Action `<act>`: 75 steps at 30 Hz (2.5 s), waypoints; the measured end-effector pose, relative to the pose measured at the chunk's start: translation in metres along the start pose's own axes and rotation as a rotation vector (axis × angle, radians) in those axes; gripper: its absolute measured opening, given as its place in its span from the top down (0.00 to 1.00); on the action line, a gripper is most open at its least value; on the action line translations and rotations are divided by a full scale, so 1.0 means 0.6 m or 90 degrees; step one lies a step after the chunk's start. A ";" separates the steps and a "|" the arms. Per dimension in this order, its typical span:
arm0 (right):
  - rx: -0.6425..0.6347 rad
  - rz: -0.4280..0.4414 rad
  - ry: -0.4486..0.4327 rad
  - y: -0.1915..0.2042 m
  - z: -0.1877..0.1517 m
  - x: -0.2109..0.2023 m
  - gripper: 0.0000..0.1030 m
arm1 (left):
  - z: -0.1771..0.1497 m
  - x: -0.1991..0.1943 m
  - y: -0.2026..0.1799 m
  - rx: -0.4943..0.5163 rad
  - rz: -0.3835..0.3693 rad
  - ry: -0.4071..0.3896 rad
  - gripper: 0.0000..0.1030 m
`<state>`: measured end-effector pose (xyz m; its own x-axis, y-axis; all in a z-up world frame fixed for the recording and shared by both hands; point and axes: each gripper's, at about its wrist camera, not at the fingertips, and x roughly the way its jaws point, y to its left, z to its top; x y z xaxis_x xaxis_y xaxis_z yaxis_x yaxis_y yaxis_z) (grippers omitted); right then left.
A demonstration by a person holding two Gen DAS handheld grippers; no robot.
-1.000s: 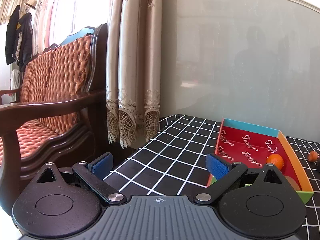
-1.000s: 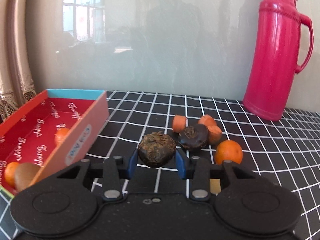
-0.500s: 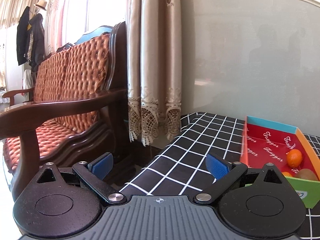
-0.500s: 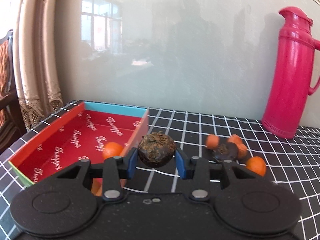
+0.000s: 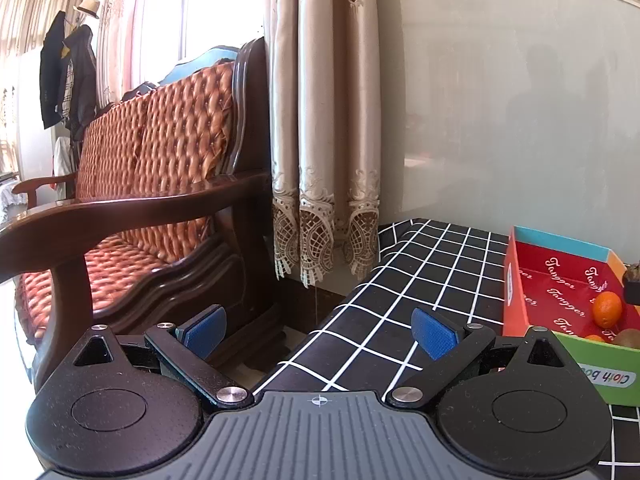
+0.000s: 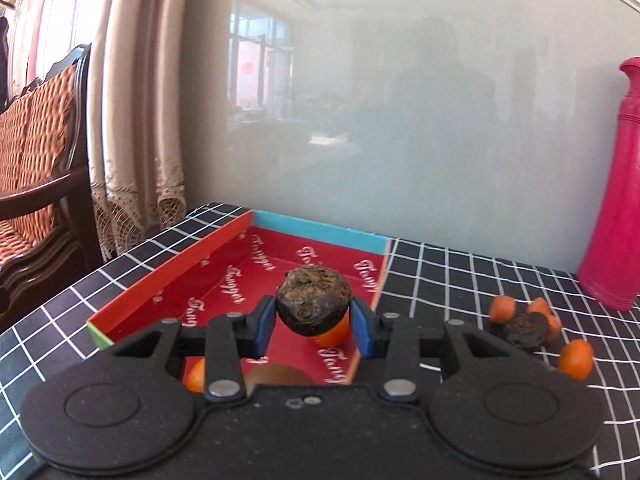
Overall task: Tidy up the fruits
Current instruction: 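Carry the dark fruit with the right gripper into the red box and release, then move the left gripper to the brown kiwi and close on it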
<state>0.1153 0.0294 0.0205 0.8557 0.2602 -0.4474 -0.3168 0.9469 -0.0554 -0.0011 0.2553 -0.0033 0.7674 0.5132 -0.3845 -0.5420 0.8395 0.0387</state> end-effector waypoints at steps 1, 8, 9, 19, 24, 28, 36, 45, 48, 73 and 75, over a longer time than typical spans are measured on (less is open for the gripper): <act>-0.001 0.003 0.001 0.003 -0.001 0.001 0.63 | 0.000 0.001 0.002 -0.001 0.000 0.001 0.04; -0.019 0.024 0.018 0.029 -0.007 0.018 0.61 | -0.001 0.003 0.007 -0.001 0.000 0.004 0.04; -0.023 0.027 0.023 0.031 -0.009 0.021 0.60 | -0.001 0.003 0.005 0.001 0.000 0.003 0.04; -0.017 -0.048 -0.028 -0.010 0.000 -0.012 0.18 | 0.002 -0.008 -0.022 0.008 -0.019 -0.001 0.04; 0.027 -0.127 -0.058 -0.074 0.000 -0.038 0.18 | 0.007 -0.015 -0.040 0.006 -0.035 -0.006 0.04; 0.042 -0.142 -0.037 -0.118 0.005 -0.053 0.17 | 0.010 -0.022 -0.061 0.004 -0.054 -0.008 0.04; 0.052 -0.163 -0.030 -0.169 -0.006 -0.081 0.17 | 0.015 -0.039 -0.120 0.006 -0.092 -0.008 0.00; 0.070 -0.229 -0.039 -0.233 -0.027 -0.112 0.16 | 0.011 -0.064 -0.216 0.059 -0.061 -0.014 0.00; 0.097 -0.253 -0.036 -0.272 -0.035 -0.127 0.14 | 0.012 -0.089 -0.256 0.087 -0.074 -0.046 0.00; 0.187 -0.365 -0.038 -0.493 -0.124 -0.252 0.14 | -0.036 -0.184 -0.498 0.155 -0.365 0.034 0.00; 0.196 -0.372 -0.040 -0.508 -0.129 -0.260 0.14 | -0.039 -0.188 -0.507 0.154 -0.377 0.031 0.00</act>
<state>0.0466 -0.3143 0.0380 0.8766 -0.3107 -0.3674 0.3297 0.9440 -0.0117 0.0691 -0.0619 0.0064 0.8933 -0.0536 -0.4463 0.0655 0.9978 0.0113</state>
